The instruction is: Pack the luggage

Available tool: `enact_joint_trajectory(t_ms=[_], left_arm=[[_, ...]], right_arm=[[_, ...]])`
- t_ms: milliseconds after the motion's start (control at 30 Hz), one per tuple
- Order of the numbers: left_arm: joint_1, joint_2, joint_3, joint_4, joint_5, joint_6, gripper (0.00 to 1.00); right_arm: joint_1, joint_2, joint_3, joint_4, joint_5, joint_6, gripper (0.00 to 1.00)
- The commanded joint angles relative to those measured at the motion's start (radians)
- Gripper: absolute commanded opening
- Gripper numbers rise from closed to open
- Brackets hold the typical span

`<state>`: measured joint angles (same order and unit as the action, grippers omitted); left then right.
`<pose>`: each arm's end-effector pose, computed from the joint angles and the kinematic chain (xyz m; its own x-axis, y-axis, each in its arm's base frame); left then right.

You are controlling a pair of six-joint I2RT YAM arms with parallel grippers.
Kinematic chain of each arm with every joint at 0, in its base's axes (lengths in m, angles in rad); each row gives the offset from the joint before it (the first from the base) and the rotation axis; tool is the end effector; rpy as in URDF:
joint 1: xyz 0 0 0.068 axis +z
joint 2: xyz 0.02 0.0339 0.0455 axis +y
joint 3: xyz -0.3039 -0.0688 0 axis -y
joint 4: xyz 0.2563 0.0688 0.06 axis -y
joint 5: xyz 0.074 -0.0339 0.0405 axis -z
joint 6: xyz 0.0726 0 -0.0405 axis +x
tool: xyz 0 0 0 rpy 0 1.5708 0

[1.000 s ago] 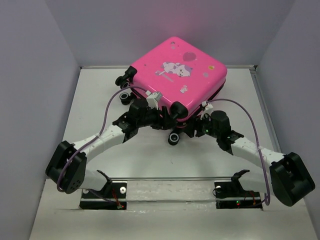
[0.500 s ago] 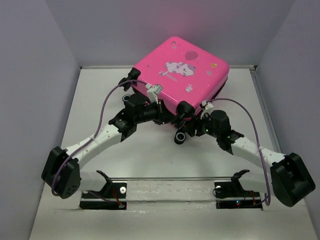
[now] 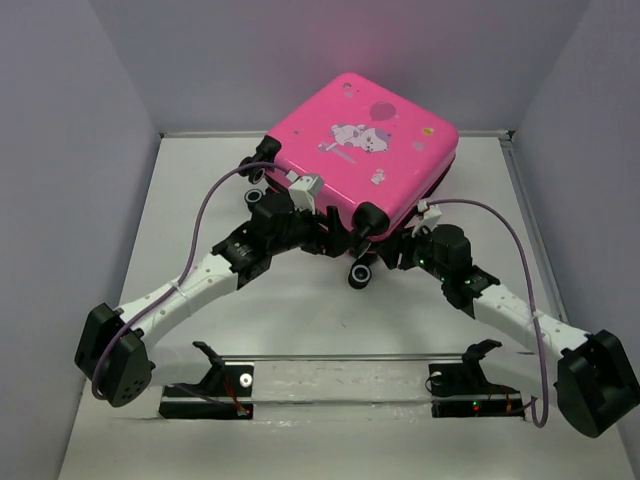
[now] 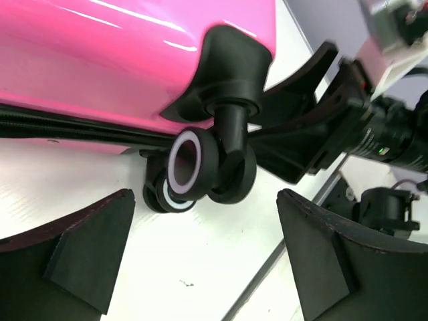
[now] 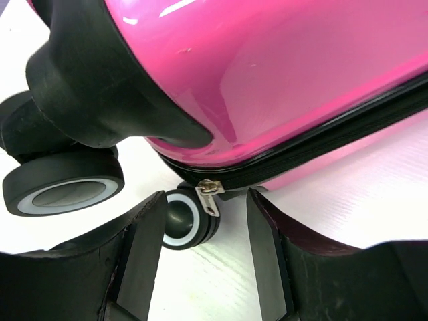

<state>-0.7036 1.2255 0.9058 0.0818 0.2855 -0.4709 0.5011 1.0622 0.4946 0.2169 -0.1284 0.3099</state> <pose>0.2300 -0.2219 0.3420 -0.5365 -0.1157 -0.8359 0.6577 0.5634 -0.5001 0.2214 0.1319 0.2416 -0.4644 0.0905 -0.8810 -0.4623 0.8237 0.3283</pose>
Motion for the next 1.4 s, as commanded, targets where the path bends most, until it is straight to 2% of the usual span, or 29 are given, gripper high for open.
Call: enact_joint_trajectory(t_ms=[0, 67, 167, 400, 433, 600, 667, 700, 733, 767, 800, 833, 867, 900, 1100, 1367], left_arm=[[-0.078, 0.014, 0.028, -0.017, -0.083, 0.098, 0.99], [-0.146, 0.04, 0.071, -0.03, -0.159, 0.139, 0.99], [-0.188, 0.104, 0.123, -0.042, -0.229, 0.176, 0.99], [-0.212, 0.193, 0.189, -0.079, -0.275, 0.241, 0.99], [-0.218, 0.215, 0.202, -0.08, -0.336, 0.248, 0.99], [-0.234, 0.285, 0.266, -0.165, -0.416, 0.258, 0.97], [-0.234, 0.296, 0.272, -0.159, -0.422, 0.258, 0.9], [-0.234, 0.301, 0.275, -0.157, -0.421, 0.259, 0.84], [-0.234, 0.308, 0.28, -0.157, -0.417, 0.258, 0.71], [-0.234, 0.313, 0.28, -0.154, -0.417, 0.258, 0.65], [-0.234, 0.316, 0.283, -0.152, -0.417, 0.258, 0.56], [-0.234, 0.319, 0.285, -0.152, -0.416, 0.259, 0.42], [-0.234, 0.319, 0.291, -0.158, -0.42, 0.258, 0.16], [-0.234, 0.316, 0.297, -0.165, -0.427, 0.258, 0.07], [-0.232, 0.23, 0.347, -0.166, -0.352, 0.221, 0.06], [-0.232, 0.2, 0.396, -0.178, -0.296, 0.184, 0.06]], right_arm=[[0.005, -0.06, -0.01, 0.0, 0.067, 0.006, 0.57], [0.005, -0.073, -0.013, -0.016, 0.064, 0.009, 0.57], [0.005, -0.074, -0.024, -0.017, 0.046, 0.017, 0.57], [0.005, -0.076, -0.053, -0.017, 0.052, 0.035, 0.57], [0.005, -0.077, -0.053, -0.017, 0.052, 0.037, 0.57], [0.005, -0.073, -0.053, -0.011, 0.049, 0.046, 0.57], [0.005, -0.07, -0.051, -0.007, 0.039, 0.047, 0.57], [0.005, -0.067, -0.05, -0.004, 0.039, 0.044, 0.57], [0.005, -0.064, -0.048, -0.004, 0.039, 0.044, 0.57], [0.005, -0.059, -0.045, -0.001, 0.038, 0.043, 0.57], [0.005, -0.047, -0.042, 0.002, 0.036, 0.04, 0.57], [0.005, -0.041, -0.041, 0.007, 0.032, 0.037, 0.57], [0.005, -0.035, -0.042, 0.022, 0.02, 0.035, 0.56], [0.005, -0.028, -0.044, 0.032, 0.013, 0.034, 0.56], [0.005, -0.008, -0.045, 0.084, -0.007, 0.028, 0.56], [0.005, -0.004, -0.024, 0.113, -0.062, 0.012, 0.56]])
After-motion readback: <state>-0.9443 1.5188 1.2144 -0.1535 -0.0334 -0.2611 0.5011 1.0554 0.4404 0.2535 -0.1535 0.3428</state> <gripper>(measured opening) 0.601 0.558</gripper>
